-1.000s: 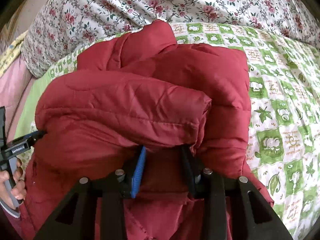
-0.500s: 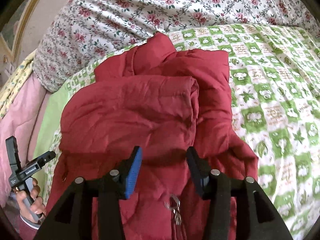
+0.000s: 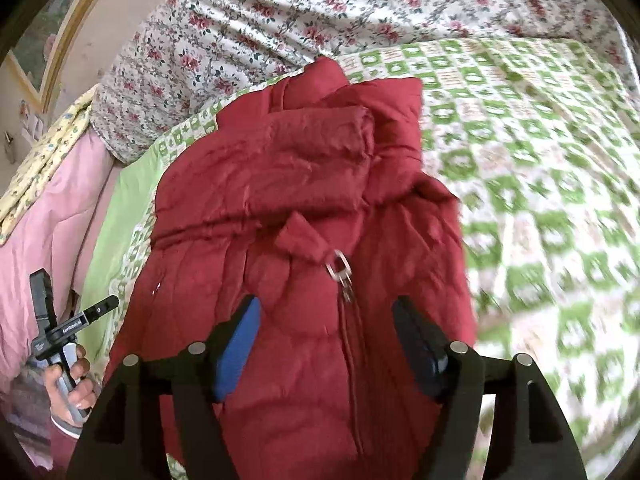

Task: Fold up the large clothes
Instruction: 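Lift the folded coat with both grippers and shift it along the bed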

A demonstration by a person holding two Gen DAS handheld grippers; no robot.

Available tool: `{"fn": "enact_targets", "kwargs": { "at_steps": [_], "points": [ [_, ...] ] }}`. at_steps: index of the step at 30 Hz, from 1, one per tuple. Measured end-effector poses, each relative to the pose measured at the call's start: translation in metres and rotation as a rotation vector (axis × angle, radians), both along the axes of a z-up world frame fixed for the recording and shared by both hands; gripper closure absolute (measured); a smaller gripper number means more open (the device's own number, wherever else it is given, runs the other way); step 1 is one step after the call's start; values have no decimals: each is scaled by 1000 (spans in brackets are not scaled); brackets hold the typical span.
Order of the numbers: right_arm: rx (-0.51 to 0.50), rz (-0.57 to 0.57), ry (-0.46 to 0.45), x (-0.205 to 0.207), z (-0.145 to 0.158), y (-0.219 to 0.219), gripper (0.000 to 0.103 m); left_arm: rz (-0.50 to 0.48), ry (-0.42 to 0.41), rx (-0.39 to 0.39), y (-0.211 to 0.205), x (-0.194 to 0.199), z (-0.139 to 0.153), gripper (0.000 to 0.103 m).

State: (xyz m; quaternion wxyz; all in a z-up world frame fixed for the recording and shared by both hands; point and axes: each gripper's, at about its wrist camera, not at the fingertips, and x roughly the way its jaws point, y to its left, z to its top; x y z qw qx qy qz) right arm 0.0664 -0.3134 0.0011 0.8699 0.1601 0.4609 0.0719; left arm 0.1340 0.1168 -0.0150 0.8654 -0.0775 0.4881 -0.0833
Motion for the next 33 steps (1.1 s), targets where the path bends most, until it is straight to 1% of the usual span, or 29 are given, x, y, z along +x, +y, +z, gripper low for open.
{"fn": "enact_targets", "kwargs": {
  "at_steps": [7, 9, 13, 16, 18, 23, 25, 26, 27, 28, 29, 30, 31, 33],
  "points": [
    [-95, -89, -6, -53, 9, -13, 27, 10, 8, 7, 17, -27, 2, 39],
    [-109, -93, -5, -65, 10, -13, 27, 8, 12, 5, 18, -33, 2, 39],
    [-168, -85, 29, -83, 4, -7, 26, -7, 19, 4, 20, -45, 1, 39],
    [-180, -88, 72, -95, -7, -7, 26, -18, 25, 13, 20, -53, -1, 39],
    [-165, -80, 95, -100, -16, -7, 26, -21, 29, 14, 23, -59, -3, 39],
    [-118, -49, 108, -115, -29, -3, 27, -9, 51, 16, 32, -71, -11, 39],
    [-95, -38, 119, -120, -34, -2, 31, -9, 66, 10, 35, -75, -16, 39],
    [-88, -31, 124, -123, -35, -1, 34, -12, 78, 8, 36, -77, -20, 39],
    [-86, -25, 128, -126, -36, 0, 44, -13, 89, 9, 38, -79, -24, 39],
    [-88, -22, 131, -129, -36, 0, 51, -13, 96, 13, 38, -81, -27, 39],
    [-91, -21, 131, -132, -36, -1, 55, -13, 102, 15, 40, -83, -30, 39],
    [-90, -19, 128, -135, -35, -3, 63, -14, 111, 15, 41, -85, -33, 39],
    [-83, -18, 124, -138, -34, -4, 66, -16, 116, 11, 42, -87, -35, 39],
    [-58, -14, 112, -144, -32, -6, 67, -30, 127, -21, 43, -92, -39, 39]
  ]
}}
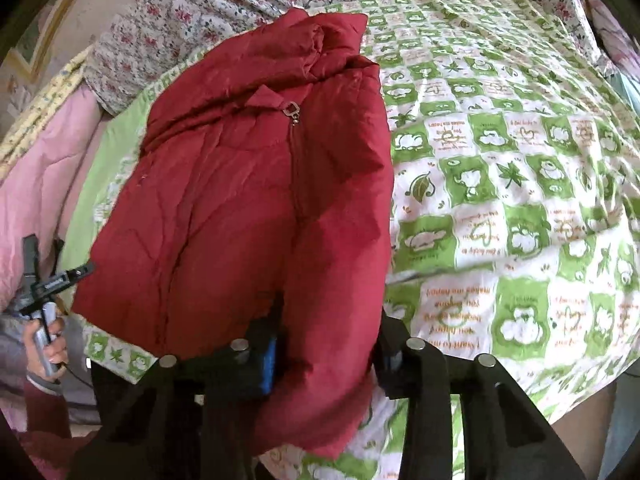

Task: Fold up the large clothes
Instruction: 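Lift the folded coat with both grippers and shift it along the bed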

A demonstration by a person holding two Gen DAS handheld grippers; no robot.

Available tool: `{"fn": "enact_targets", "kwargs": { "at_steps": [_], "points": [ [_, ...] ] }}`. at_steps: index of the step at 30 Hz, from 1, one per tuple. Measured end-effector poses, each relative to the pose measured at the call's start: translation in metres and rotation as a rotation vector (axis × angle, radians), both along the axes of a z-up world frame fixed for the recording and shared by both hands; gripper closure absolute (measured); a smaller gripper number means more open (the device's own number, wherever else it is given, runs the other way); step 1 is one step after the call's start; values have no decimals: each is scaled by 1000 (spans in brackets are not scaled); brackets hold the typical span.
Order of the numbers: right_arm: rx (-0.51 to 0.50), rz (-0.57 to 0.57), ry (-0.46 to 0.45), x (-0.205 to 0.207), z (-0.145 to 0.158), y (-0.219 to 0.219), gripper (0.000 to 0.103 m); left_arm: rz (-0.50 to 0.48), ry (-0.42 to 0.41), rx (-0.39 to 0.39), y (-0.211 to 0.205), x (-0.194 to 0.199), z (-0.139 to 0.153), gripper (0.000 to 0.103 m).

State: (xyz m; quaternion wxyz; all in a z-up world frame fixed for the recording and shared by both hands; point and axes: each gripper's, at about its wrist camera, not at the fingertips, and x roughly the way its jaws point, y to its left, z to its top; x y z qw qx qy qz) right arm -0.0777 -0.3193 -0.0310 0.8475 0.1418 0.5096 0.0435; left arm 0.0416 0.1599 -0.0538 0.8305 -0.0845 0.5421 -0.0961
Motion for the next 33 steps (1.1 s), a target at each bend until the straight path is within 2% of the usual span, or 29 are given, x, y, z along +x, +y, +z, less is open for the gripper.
{"fn": "enact_targets", "kwargs": {
  "at_steps": [9, 21, 24, 25, 26, 27, 29, 31, 33],
  "points": [
    [46, -26, -7, -2, -3, -1, 59, -81, 21, -30, -18, -9, -11, 39],
    [72, -25, -8, -6, -5, -1, 53, -111, 16, -52, -24, -15, -14, 39],
    [65, -5, -7, -7, -6, 1, 53, -119, 14, -55, -24, -16, -15, 39],
    [59, 3, -8, -8, -5, 2, 57, -119, 13, -58, -24, -17, -15, 39],
    [53, 11, -12, -9, -4, 2, 60, -119, 10, -62, -23, -18, -15, 41],
    [51, 20, -19, -10, -3, 3, 66, -120, 6, -62, -23, -19, -15, 44],
    [66, 27, -33, -12, -1, 2, 72, -139, -6, -66, -25, -21, -13, 70],
    [95, 28, -51, -13, 1, 2, 76, -157, -23, -85, -28, -24, -8, 80],
    [147, 27, -81, -15, 6, -1, 78, -173, -58, -74, -32, -28, 1, 83]
  ]
}}
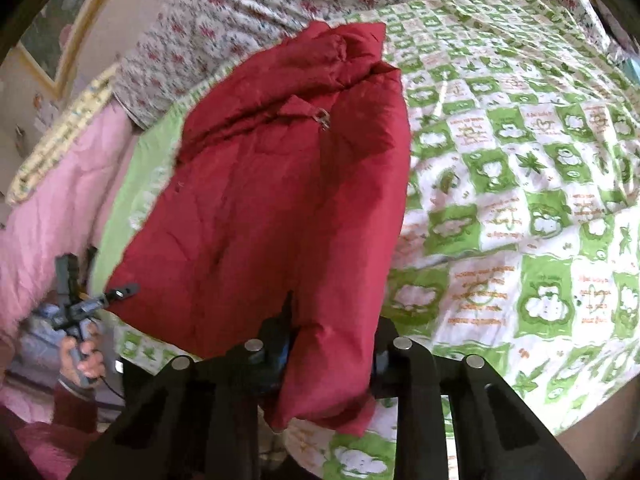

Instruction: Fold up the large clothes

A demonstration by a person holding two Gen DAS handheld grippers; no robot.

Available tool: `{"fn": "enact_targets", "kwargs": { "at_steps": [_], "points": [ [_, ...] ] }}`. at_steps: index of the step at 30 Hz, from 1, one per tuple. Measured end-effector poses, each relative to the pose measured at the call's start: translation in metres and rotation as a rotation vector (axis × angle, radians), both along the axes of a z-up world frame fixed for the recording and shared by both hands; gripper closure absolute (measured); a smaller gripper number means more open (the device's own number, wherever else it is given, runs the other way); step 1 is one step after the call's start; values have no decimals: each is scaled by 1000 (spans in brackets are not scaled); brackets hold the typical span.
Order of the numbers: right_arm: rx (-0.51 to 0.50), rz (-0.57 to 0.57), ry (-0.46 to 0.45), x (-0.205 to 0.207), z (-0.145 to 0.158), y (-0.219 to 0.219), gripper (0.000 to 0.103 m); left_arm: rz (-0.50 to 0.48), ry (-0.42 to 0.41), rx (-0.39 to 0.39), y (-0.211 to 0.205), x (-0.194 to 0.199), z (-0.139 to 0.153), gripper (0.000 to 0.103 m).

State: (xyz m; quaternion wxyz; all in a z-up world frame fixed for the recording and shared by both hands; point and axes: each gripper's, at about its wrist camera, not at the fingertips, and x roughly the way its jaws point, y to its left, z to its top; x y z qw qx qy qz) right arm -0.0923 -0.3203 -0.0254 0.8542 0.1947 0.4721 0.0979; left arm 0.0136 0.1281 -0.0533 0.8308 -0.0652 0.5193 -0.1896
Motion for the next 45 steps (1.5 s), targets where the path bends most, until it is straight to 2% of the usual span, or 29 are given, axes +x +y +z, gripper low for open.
{"fn": "enact_targets", "kwargs": {
  "at_steps": [4, 8, 15, 22, 27, 33, 40, 45],
  "points": [
    [87, -4, -51, -1, 10, -8, 79, -4, -68, -58, 4, -4, 23, 86],
    [155, -16, -93, 1, 19, -13, 81, 21, -99, -120, 12, -1, 39, 87],
    [181, -30, -203, 12, 50, -17, 81, 40, -196, -153, 10, 13, 77, 87],
    [184, -38, -314, 42, 83, -23, 82, 55, -298, -143, 2, 43, 114, 87],
    [205, -80, -369, 79, 99, -36, 82, 81, -359, -146, -6, 76, 138, 87],
    [180, -102, -404, 134, 120, -41, 81, 128, -382, -147, -11, 130, 155, 87],
    [146, -161, -400, 211, 126, -44, 81, 204, -360, -138, -23, 202, 154, 87],
    [157, -226, -372, 255, 114, -52, 80, 234, -334, -108, -35, 246, 146, 87]
  ]
}}
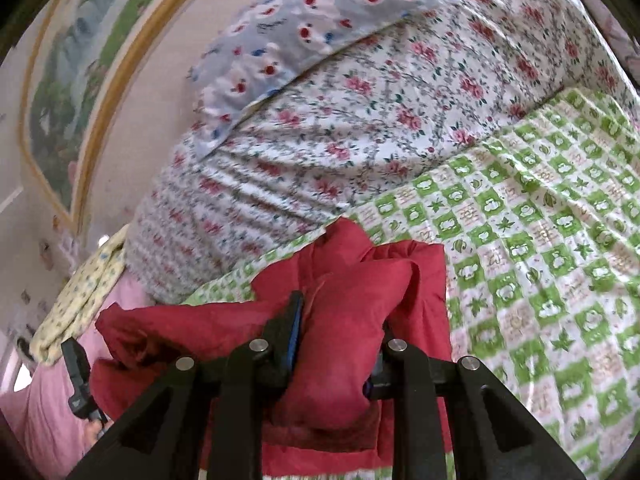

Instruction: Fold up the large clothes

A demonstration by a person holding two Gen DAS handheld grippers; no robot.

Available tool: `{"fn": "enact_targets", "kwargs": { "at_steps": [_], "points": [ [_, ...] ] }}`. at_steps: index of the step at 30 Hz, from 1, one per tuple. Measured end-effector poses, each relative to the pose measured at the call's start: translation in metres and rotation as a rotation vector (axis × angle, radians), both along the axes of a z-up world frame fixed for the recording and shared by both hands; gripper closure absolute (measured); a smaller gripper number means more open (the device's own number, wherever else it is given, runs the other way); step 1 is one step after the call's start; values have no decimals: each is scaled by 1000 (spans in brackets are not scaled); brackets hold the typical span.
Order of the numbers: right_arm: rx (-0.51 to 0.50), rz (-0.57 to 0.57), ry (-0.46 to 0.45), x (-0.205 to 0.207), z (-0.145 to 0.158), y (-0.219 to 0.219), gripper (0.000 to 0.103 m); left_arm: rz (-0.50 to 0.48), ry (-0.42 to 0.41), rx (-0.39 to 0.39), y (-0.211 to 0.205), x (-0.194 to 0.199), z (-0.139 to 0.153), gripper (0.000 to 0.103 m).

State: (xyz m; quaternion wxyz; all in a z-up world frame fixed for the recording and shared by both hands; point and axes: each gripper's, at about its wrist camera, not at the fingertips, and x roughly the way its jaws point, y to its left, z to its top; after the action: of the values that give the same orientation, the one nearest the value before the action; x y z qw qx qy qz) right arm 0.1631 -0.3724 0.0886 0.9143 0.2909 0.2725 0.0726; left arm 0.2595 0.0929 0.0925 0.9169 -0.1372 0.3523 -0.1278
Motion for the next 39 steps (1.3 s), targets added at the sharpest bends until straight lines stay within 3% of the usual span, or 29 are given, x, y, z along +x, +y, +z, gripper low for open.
{"fn": "enact_targets", "kwargs": {
  "at_steps": [10, 23, 29, 34, 39],
  "points": [
    [48, -60, 67, 64, -28, -19, 78, 61, 88, -30, -1, 71, -32, 87],
    [37, -147, 150, 148, -91, -32, 75, 72, 138, 47, -25, 155, -86, 82],
    [-9, -168, 179, 169, -109, -29, 75, 44, 115, 13, -17, 144, -80, 76],
    [-10, -168, 190, 178, -115, -29, 75, 20, 38, 28, -14, 102, -56, 65],
    [-15, -184, 203, 181, -116, -30, 74, -24, -33, 20, -21, 58, -34, 64]
  ]
}}
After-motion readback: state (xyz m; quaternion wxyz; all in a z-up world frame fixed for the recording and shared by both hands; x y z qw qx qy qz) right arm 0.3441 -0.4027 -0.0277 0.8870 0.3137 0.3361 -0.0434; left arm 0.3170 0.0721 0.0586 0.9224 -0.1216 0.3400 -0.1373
